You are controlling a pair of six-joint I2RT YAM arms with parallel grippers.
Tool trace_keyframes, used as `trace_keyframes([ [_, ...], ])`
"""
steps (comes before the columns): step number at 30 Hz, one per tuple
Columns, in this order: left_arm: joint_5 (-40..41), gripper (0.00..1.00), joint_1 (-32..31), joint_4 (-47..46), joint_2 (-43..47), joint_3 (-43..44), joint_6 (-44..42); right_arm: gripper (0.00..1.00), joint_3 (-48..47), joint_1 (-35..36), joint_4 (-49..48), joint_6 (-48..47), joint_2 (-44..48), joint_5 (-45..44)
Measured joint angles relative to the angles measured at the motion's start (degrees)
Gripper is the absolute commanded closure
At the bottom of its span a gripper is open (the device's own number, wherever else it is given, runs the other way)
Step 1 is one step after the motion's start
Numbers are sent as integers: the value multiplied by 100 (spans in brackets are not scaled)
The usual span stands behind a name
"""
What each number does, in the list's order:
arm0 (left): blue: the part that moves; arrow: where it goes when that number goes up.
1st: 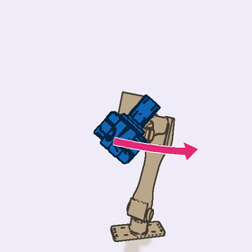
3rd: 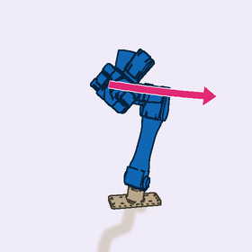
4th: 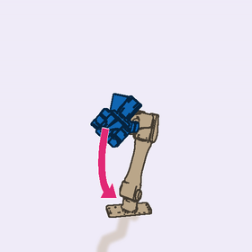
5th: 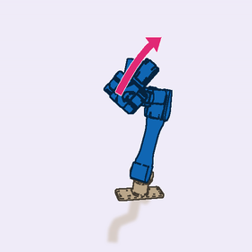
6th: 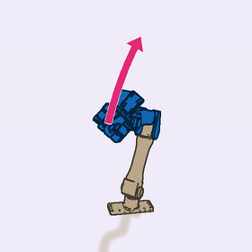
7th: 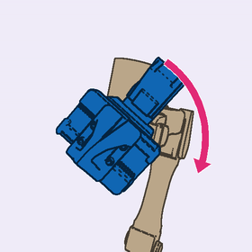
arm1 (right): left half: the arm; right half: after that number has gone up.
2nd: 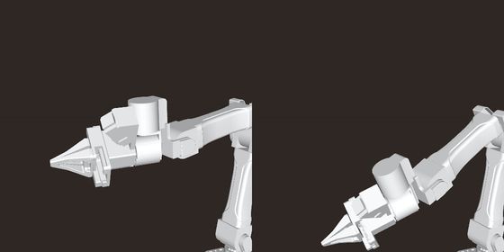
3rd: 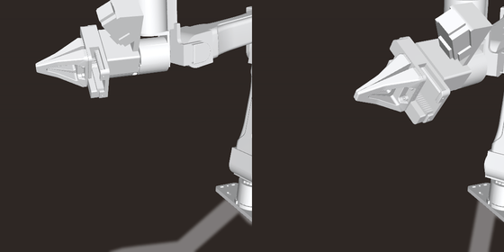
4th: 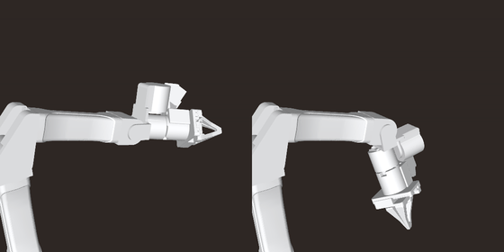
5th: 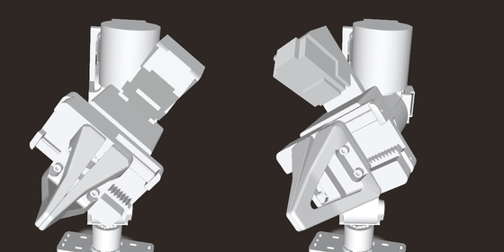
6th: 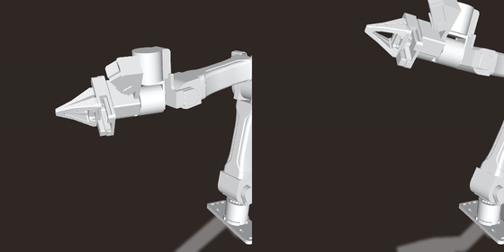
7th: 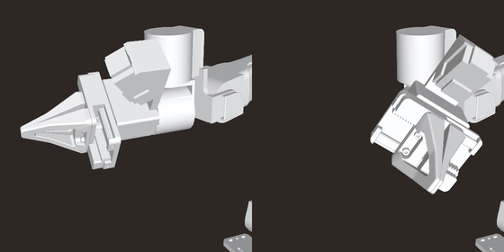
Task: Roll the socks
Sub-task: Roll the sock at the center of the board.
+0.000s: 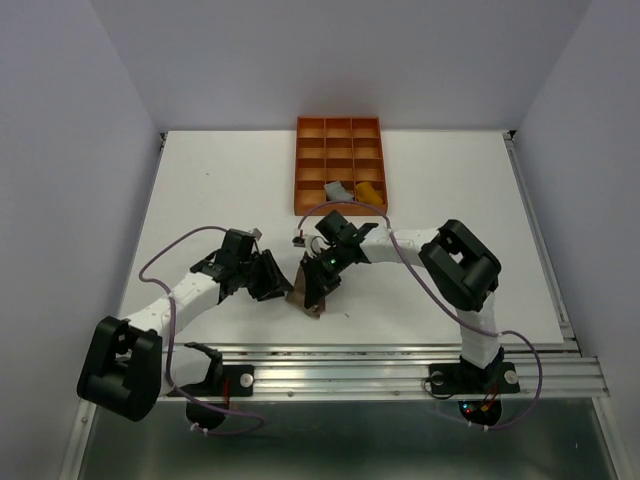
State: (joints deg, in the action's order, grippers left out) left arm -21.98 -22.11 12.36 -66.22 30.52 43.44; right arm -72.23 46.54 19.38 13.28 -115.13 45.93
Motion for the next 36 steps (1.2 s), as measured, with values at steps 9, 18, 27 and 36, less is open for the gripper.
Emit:
trace_keyframes([
  [9, -68, 52, 0, -317, -369, -9, -59, 99, -50, -332, 85, 662, -284, 348],
  [18, -210, 44, 0, -424, -413, -109, -109, 98, -50, -599, 120, 1102, -459, 415],
  [27, -577, 44, 0, -767, -802, -280, -162, 97, -94, -599, 140, 1207, -501, 382],
  [36, -973, 46, 0, -1394, -1226, -282, -136, 96, -114, -610, 179, 1204, -535, 378],
])
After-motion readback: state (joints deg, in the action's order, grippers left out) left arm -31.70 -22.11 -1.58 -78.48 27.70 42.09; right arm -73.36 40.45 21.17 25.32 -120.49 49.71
